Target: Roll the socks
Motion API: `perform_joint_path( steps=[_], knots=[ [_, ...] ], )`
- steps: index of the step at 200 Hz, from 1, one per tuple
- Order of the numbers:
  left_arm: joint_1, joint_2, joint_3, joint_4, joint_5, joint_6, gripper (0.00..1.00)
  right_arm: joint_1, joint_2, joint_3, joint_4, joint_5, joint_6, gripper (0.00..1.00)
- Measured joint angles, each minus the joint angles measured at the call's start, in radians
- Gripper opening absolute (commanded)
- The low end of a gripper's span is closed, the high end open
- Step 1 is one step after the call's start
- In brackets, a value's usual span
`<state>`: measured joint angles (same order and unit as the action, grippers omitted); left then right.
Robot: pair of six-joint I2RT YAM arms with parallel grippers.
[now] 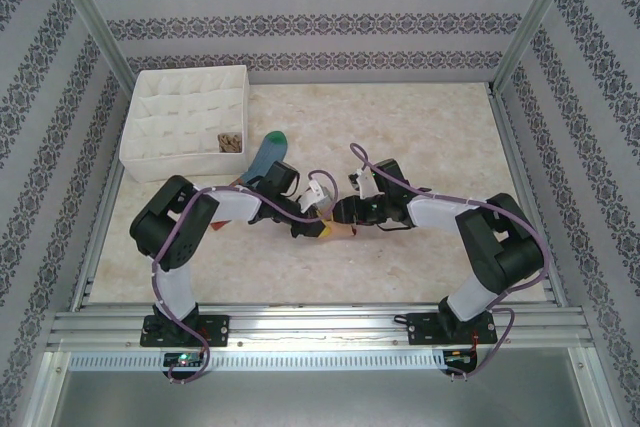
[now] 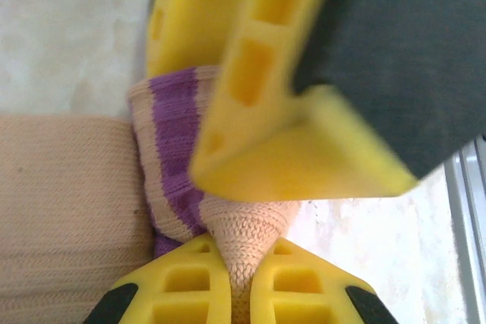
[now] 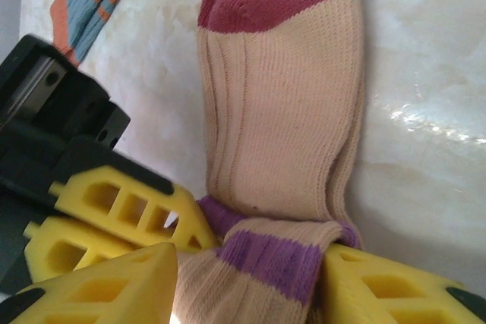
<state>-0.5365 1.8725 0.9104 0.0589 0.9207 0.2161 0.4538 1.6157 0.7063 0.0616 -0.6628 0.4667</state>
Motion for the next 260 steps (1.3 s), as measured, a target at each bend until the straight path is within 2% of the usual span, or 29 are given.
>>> perform_joint_path(
  steps=[49,78,97,139,181,211,242,260],
  knots=[
    [0.015,0.018,0.009,0.001,0.018,-0.091,0.02,0.009,0.003,-0.01,0.003,0.001,-0.03,0.39],
    [0.015,0.018,0.01,0.001,0.018,-0.104,0.09,0.027,0.017,0.002,-0.006,0.033,-0.05,0.22],
    [0.015,0.018,0.01,0.001,0.013,-0.105,0.11,0.042,0.024,0.026,-0.035,0.066,-0.055,0.15],
    [-0.006,0.033,0.048,-0.032,-0.002,-0.055,0.12,0.066,-0.05,0.005,-0.097,0.166,-0.036,0.11],
    [-0.117,0.106,0.192,-0.127,-0.036,0.043,0.17,0.083,-0.283,-0.149,-0.175,0.326,0.063,0.1],
    [-0.149,0.119,0.227,-0.161,-0.043,0.101,0.25,0.114,-0.416,-0.223,-0.222,0.404,0.158,0.1],
    [-0.15,0.089,0.201,-0.159,-0.075,0.182,0.35,0.12,-0.429,-0.213,-0.292,0.429,0.186,0.1],
    [-0.145,0.03,0.142,-0.151,-0.13,0.24,0.37,0.118,-0.387,-0.181,-0.333,0.43,0.184,0.09]
  ],
)
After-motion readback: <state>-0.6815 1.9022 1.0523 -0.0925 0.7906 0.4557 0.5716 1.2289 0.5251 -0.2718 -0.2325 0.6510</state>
